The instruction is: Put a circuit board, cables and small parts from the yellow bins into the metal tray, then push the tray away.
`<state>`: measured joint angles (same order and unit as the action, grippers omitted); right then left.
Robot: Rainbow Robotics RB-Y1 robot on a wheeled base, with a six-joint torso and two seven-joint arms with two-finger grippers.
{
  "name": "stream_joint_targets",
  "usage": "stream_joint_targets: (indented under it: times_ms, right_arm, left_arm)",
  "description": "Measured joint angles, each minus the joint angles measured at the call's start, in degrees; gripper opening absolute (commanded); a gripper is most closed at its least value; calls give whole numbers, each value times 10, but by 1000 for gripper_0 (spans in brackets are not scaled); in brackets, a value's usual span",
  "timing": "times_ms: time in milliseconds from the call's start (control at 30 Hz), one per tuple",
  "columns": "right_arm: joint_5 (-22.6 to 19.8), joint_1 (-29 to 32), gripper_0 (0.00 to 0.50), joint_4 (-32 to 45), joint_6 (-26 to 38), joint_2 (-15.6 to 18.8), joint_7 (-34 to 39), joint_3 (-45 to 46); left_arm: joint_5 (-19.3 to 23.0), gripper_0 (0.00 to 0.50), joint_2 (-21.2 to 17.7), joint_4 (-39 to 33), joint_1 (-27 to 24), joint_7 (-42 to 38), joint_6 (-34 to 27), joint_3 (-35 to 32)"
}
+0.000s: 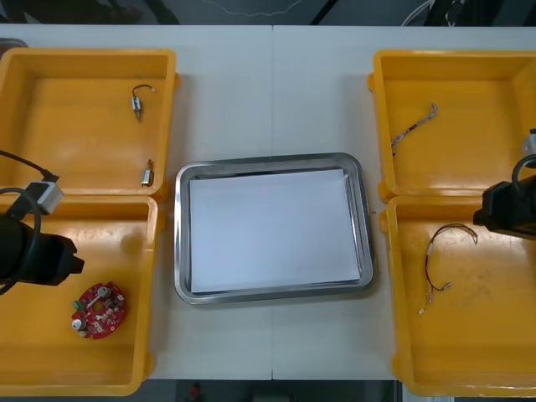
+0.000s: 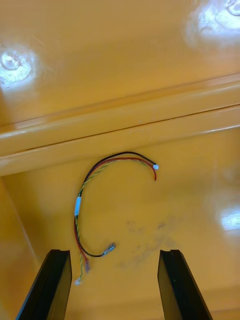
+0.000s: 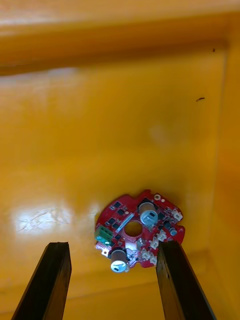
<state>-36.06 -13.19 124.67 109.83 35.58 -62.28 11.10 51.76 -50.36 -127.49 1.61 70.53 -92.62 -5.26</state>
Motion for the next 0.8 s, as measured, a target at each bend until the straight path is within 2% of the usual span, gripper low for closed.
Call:
stream_joint_targets:
  times_ms: [200, 533, 667, 800]
  right_arm:
    - [65, 14, 500, 3, -11, -26, 1, -50]
    - [83, 51, 500, 3, -71, -68, 2, -64]
    - [90, 65, 500, 3, -99, -71, 7, -76]
    - [114, 70, 500, -9, -133, -71, 7, -101]
  left_arm:
    - [-13, 500, 0, 1, 0, -1, 22, 41]
    - [-41, 500, 0, 19, 0, -1, 68, 104]
    - [-48, 500, 0, 33, 0, -1, 84, 120]
    - [-56, 500, 0, 41, 0, -1, 86, 131]
